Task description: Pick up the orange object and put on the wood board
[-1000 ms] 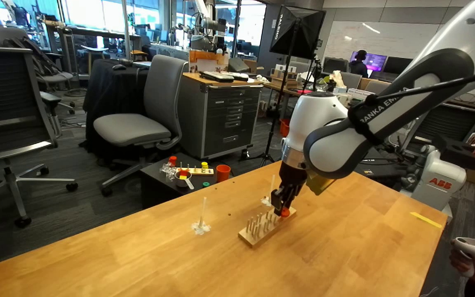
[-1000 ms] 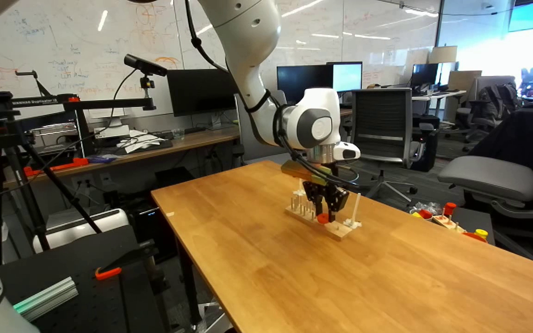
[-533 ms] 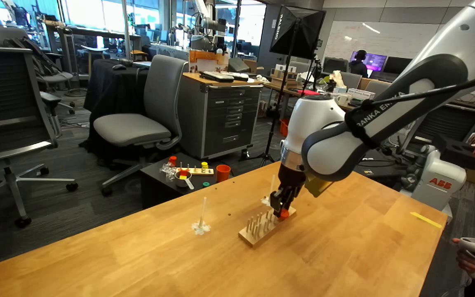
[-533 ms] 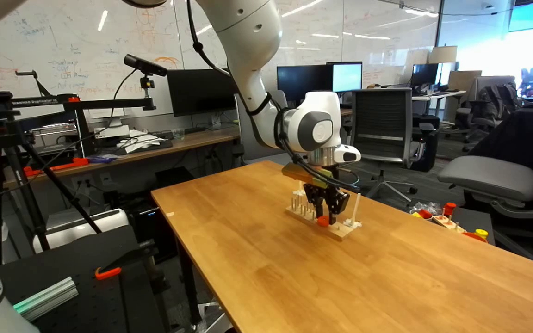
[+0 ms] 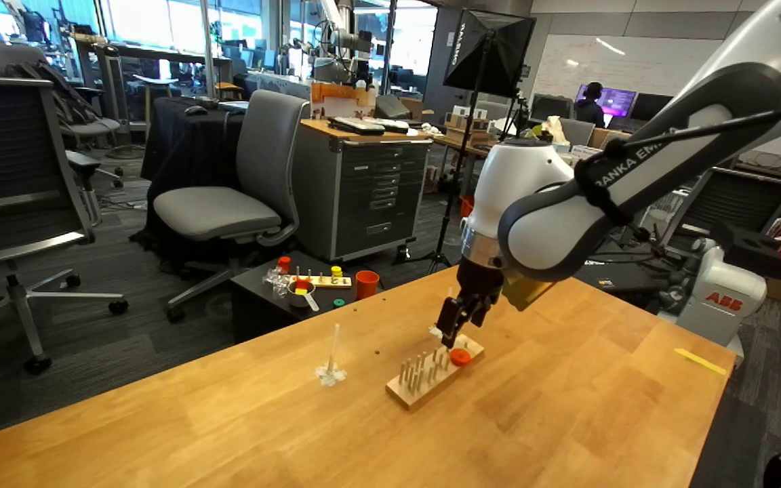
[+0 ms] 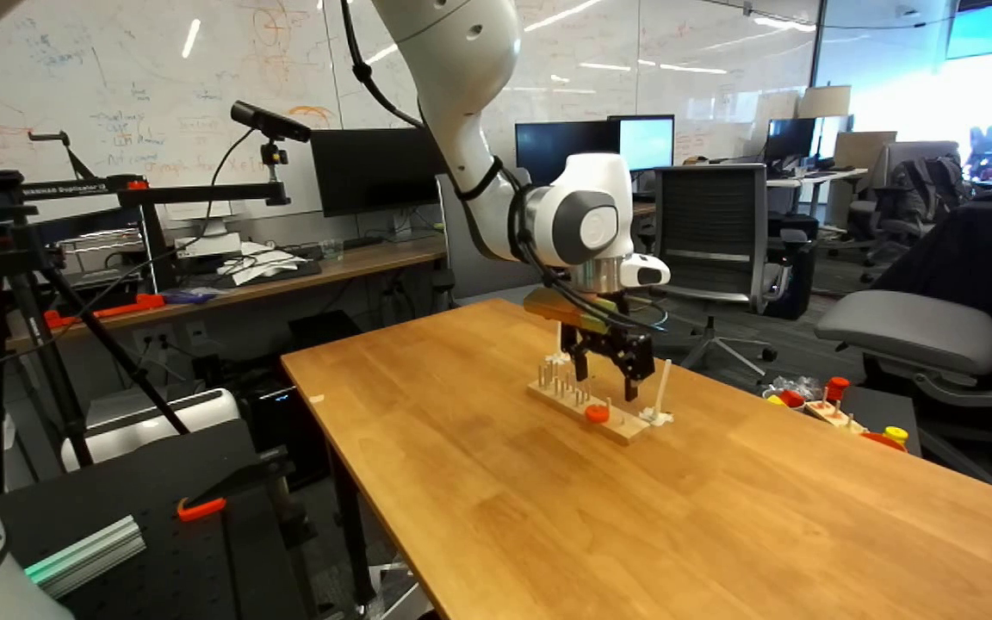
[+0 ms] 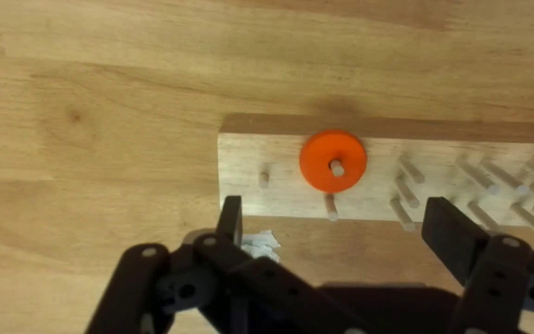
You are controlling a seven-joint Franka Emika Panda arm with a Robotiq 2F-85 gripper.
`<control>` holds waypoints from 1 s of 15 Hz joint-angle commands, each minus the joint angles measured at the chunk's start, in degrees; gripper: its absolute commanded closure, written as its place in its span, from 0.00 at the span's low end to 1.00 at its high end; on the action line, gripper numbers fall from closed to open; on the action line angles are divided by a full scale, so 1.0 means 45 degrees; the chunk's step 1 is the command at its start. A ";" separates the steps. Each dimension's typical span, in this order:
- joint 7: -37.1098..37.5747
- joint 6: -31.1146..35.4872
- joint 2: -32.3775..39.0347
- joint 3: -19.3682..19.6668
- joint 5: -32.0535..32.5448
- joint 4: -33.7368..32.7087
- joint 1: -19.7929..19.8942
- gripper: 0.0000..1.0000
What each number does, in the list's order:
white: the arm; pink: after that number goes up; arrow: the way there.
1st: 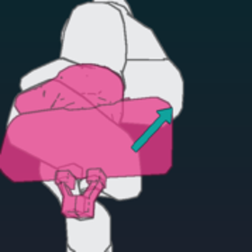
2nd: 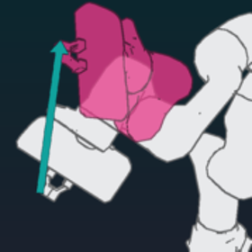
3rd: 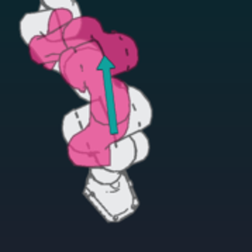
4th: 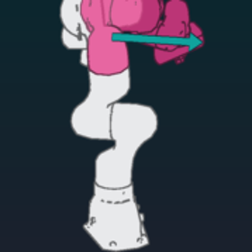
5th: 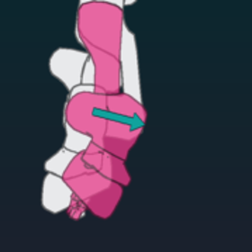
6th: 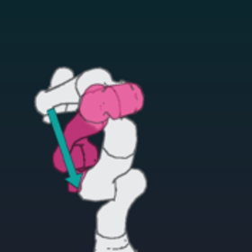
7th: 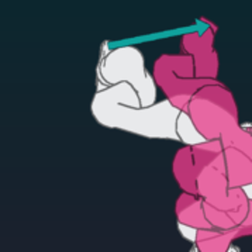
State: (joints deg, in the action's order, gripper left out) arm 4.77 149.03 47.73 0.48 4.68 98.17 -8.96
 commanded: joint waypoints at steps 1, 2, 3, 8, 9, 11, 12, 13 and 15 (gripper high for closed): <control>-0.0048 -0.1240 -0.1929 -0.0162 -0.0028 0.1359 -0.0016 0.00; -0.0084 -0.1430 -0.2383 -0.0246 -0.0066 0.1659 0.0031 0.00; -0.0019 -0.1711 -0.2952 -0.0206 0.0053 0.2057 -0.0071 0.00; -0.0028 -0.3005 -0.5332 -0.0430 -0.0011 0.4101 0.0013 0.00; -0.0007 -0.3150 -0.5807 -0.0390 0.0100 0.4617 0.0013 0.00; -0.0015 -0.3379 -0.6736 -0.0382 0.0150 0.5552 0.0087 0.00; -0.0066 -0.3481 -0.7189 -0.0403 0.0158 0.6020 0.0133 0.00; -0.0148 -0.3534 -0.7646 -0.0432 0.0107 0.6508 0.0213 0.00; -0.0161 -0.3599 -0.8428 -0.0424 0.0140 0.7433 0.0304 0.00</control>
State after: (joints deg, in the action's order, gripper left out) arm 4.73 133.76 17.57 -0.64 4.69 123.75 -8.93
